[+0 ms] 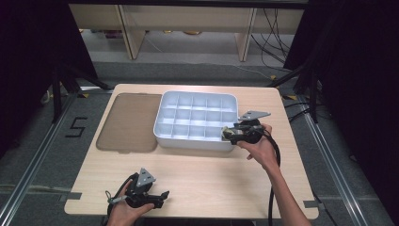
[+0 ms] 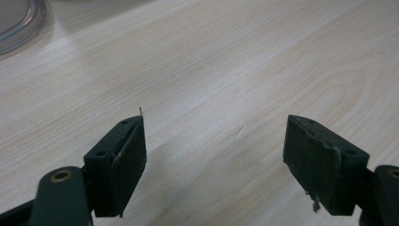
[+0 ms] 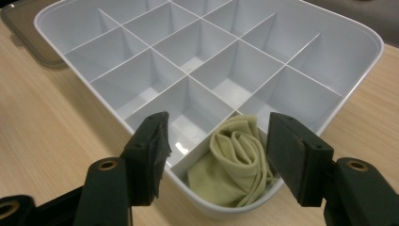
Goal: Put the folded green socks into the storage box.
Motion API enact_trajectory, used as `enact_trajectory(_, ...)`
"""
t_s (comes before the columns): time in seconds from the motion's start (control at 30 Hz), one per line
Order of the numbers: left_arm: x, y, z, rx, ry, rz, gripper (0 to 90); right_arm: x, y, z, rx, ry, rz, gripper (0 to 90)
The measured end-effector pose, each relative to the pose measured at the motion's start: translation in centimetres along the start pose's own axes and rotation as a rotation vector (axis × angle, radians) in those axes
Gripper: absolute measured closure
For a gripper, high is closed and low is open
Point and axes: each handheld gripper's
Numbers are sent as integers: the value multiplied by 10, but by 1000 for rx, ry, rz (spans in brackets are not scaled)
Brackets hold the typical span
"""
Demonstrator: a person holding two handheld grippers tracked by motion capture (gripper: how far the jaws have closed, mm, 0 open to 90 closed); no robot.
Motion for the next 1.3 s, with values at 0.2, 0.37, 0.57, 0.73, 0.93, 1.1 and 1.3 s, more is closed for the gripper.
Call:
enact_trajectory(0.2,1,-1,0,4,-7,-4,213,0,-8,7,-9,3,-23,392)
enact_trajectory(0.37,2,-2,-1,-4,15,-3,213,-4,-11,8,10,-3,-13,383)
enact_trajectory(0.57,3,-3,0,-5,20,-2,213,-9,-17,8,10,14,-29,342)
enact_trajectory(0.73,2,-2,-1,-9,17,-1,213,-13,-23,9,22,41,-47,300)
enact_trajectory(0.93,3,-2,-2,0,10,-5,213,-15,-29,15,15,36,-66,275)
enact_trajectory(1.1,3,-2,-2,-2,11,-2,213,-19,-32,26,47,50,-55,268)
enact_trajectory(1.3,2,-2,-1,-15,21,2,213,-22,-36,34,49,39,-70,267)
Point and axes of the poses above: each handheld gripper's, and its own axes: y roughly forward along the jaws, x roughly out of its top, z roughly to its left, and after that the axes turned 14 degrees about -z, right-handed
